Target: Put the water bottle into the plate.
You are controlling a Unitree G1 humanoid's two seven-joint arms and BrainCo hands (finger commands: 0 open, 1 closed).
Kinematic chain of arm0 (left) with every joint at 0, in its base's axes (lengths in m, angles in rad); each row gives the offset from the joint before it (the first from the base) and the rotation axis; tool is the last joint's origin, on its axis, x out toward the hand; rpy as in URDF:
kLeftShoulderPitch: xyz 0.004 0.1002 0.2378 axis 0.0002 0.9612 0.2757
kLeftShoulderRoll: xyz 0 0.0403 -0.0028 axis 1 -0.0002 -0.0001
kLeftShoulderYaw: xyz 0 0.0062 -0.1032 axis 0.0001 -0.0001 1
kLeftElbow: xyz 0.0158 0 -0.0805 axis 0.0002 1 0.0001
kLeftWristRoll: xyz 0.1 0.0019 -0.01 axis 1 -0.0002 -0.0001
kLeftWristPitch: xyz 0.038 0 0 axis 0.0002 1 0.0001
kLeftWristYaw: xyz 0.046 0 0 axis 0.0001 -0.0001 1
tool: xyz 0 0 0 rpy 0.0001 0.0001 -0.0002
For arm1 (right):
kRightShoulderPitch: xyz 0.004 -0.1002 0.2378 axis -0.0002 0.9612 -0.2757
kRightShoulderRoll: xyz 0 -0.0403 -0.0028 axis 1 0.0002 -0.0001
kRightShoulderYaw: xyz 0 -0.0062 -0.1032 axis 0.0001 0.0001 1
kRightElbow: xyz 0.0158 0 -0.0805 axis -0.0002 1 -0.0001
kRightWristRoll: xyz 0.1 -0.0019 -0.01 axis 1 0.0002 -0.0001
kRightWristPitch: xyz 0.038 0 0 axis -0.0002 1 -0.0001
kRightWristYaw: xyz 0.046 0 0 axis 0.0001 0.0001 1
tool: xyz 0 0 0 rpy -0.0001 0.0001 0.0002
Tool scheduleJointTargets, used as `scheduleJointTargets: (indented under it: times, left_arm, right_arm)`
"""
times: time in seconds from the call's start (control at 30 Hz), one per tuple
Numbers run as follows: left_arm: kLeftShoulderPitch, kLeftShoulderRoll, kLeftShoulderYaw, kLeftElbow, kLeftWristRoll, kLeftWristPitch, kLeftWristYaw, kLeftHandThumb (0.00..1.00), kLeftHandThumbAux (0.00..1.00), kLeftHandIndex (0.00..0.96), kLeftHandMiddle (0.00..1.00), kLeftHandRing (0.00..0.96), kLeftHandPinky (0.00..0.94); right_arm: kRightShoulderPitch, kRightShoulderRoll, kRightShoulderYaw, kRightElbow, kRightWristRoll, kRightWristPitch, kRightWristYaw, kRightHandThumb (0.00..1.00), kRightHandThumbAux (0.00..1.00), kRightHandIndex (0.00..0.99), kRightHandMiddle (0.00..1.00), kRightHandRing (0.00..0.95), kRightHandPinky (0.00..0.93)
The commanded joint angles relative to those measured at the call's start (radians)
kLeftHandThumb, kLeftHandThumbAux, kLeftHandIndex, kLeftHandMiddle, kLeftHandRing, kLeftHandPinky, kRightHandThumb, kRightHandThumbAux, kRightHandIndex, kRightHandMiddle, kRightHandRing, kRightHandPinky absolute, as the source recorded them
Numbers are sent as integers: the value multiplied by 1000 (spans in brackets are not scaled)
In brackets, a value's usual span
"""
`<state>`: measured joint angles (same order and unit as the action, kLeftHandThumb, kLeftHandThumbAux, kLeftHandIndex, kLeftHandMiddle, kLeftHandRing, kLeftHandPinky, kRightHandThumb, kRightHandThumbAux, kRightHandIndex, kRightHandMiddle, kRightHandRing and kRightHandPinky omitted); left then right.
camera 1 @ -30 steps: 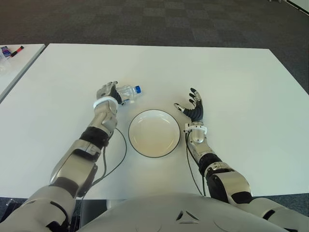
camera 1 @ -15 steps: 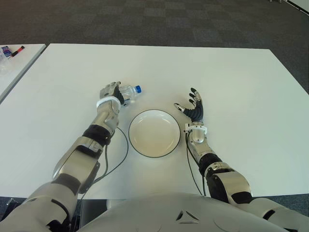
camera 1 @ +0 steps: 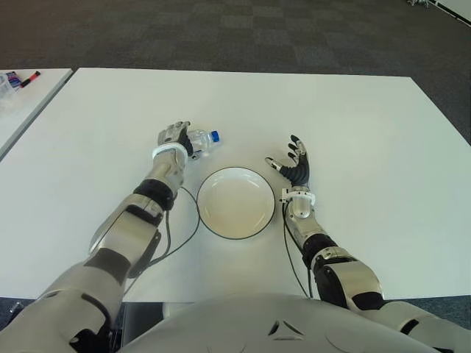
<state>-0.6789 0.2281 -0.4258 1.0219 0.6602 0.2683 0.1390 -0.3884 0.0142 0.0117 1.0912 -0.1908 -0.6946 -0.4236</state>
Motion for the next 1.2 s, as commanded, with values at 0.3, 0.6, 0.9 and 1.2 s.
scheduleJointTargets:
  times: [0.3, 0.6, 0.9, 1.2]
  left_arm:
    - [35, -38, -89, 162, 28, -102, 21, 0, 923, 2, 11, 0, 66]
    - [25, -40, -118, 181, 34, -122, 33, 0, 931, 12, 26, 7, 76]
    - [22, -36, -163, 191, 55, -136, 12, 0, 933, 20, 39, 20, 89]
    - [14, -30, -230, 211, 98, -142, -64, 0, 932, 51, 68, 52, 119]
  right_arm:
    - [46, 7, -4, 23, 5, 28, 4, 0, 905, 127, 118, 124, 174]
    - [45, 11, -7, 19, 12, 37, 14, 0, 911, 126, 118, 125, 173]
    - [45, 17, -14, 15, 20, 39, 20, 0, 919, 129, 120, 127, 175]
    - [47, 18, -20, 13, 20, 33, 23, 0, 925, 136, 126, 132, 180]
